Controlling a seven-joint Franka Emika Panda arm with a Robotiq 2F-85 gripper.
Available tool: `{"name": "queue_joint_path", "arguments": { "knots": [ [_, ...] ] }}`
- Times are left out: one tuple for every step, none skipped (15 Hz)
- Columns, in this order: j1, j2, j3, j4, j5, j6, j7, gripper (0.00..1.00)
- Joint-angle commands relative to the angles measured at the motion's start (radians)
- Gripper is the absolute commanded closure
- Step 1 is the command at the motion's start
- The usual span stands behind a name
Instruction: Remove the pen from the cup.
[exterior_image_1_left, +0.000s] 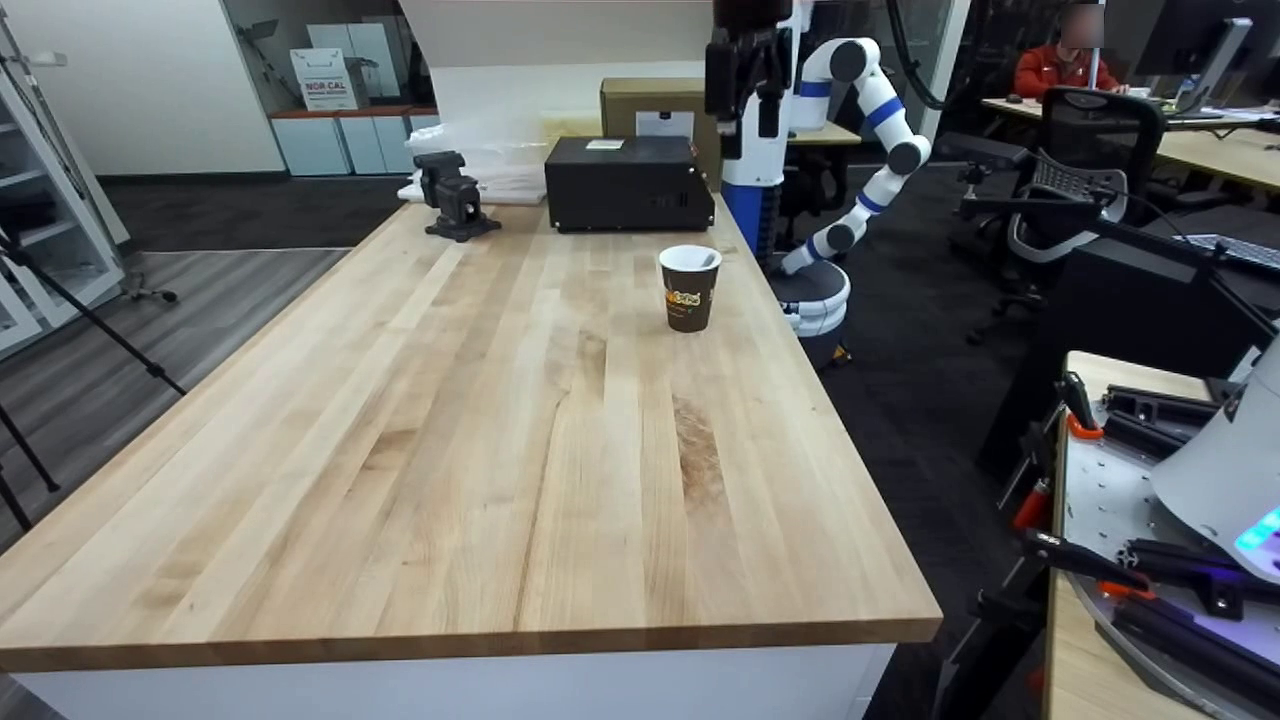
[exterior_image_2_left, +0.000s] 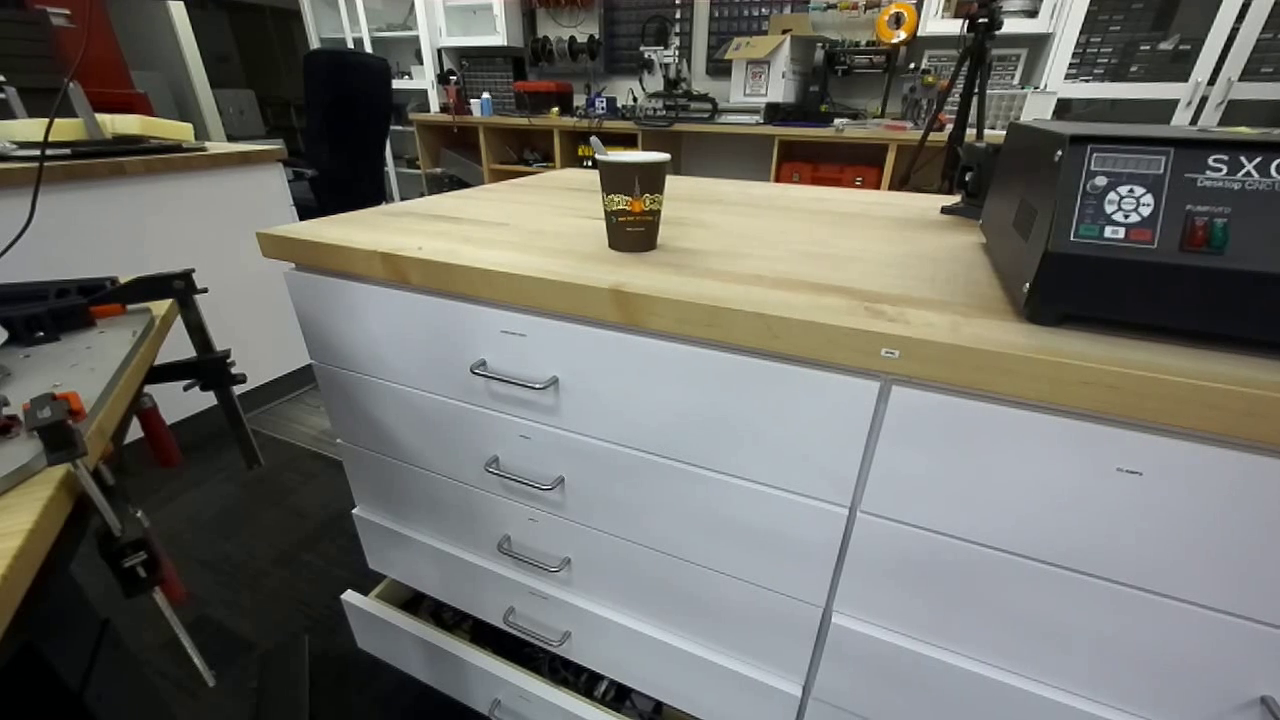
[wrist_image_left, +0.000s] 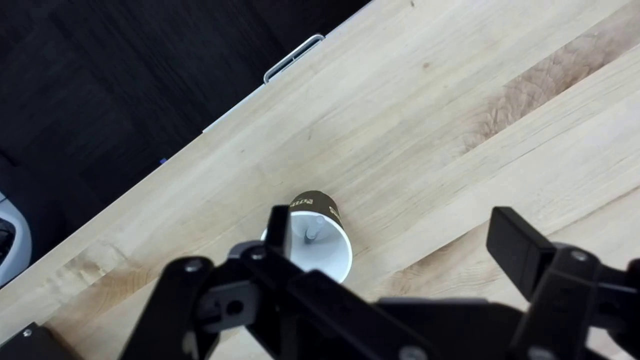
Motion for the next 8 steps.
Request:
{"name": "queue_joint_path", "arguments": {
  "knots": [
    [-0.002, 0.098, -0.023, 0.053, 0.017, -0.015, -0.020, 0.00],
    [-0.002, 0.115, -0.028, 0.051, 0.015, -0.005, -0.021, 0.00],
    [-0.003, 0.128, -0.033, 0.045, 0.016, 0.009, -0.024, 0.00],
    [-0.004, 0.142, -0.037, 0.045, 0.015, 0.017, -0.028, 0.00],
    [-0.006, 0.149, -0.042, 0.040, 0.021, 0.030, -0.031, 0.00],
    [-0.006, 0.158, -0.044, 0.041, 0.025, 0.038, -0.033, 0.00],
    [-0.008, 0.163, -0.048, 0.033, 0.031, 0.061, -0.037, 0.00],
    [-0.009, 0.167, -0.050, 0.031, 0.035, 0.072, -0.042, 0.00]
  ]
}}
